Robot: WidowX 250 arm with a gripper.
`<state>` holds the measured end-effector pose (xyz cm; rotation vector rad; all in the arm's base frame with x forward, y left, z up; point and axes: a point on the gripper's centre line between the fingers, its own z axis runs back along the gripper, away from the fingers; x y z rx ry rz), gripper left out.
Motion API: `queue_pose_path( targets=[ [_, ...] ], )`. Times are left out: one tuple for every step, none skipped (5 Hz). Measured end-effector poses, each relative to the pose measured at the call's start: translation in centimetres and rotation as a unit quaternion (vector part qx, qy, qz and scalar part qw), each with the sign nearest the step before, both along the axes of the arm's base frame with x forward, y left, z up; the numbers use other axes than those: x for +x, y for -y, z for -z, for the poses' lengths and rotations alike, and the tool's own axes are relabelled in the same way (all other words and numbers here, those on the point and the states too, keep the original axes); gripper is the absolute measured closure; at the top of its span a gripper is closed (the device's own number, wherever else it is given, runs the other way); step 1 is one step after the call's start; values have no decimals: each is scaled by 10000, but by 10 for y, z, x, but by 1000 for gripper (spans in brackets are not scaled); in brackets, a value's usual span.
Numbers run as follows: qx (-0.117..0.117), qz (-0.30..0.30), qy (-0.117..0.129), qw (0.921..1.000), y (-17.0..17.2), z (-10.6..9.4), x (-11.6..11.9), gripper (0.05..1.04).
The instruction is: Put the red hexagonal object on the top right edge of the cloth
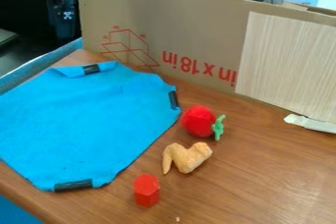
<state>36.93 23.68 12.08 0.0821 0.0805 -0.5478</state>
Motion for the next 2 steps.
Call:
queue_pose_path(
  targets=[
    [-155, 22, -204, 9997, 2, 20, -1, 82],
    [-401, 194, -192, 9988, 3, 27, -3, 82]
  ],
)
